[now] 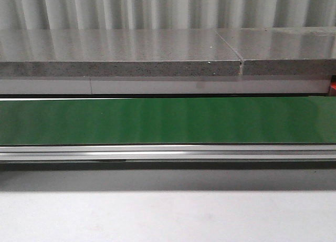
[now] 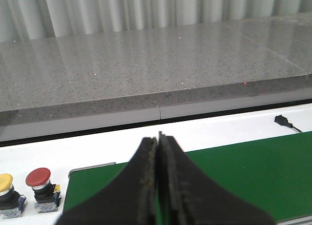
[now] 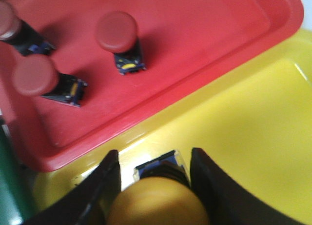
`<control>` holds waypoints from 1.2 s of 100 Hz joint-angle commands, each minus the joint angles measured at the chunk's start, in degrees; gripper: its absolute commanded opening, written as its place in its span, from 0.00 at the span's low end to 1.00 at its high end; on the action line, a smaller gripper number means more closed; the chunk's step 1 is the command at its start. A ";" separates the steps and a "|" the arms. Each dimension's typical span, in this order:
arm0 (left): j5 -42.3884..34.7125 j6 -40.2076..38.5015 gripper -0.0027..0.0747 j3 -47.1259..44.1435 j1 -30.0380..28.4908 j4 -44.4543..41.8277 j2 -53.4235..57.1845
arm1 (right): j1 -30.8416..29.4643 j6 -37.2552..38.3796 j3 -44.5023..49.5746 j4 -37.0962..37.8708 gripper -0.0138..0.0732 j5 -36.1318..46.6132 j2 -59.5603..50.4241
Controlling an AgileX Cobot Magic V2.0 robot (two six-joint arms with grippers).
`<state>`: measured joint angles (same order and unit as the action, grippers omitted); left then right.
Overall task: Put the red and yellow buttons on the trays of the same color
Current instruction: 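Lower the yellow button into the yellow tray and release it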
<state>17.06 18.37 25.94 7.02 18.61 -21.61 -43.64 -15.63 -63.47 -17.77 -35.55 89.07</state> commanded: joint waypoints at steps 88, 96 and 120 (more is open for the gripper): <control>-4.64 -0.05 0.01 1.65 0.46 0.96 -0.28 | -0.32 -0.08 -1.66 -1.61 0.81 3.04 13.60; -4.64 -0.05 0.01 1.65 0.46 0.96 -0.28 | -0.32 -0.08 -1.66 -1.61 0.85 2.47 13.00; -4.64 -0.05 0.01 1.65 0.46 0.96 -0.28 | -0.32 -0.03 -1.78 -2.05 0.85 2.67 6.44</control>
<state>17.06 18.37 25.94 7.02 18.61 -21.61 -43.64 -15.50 -63.97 -19.07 -34.08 101.46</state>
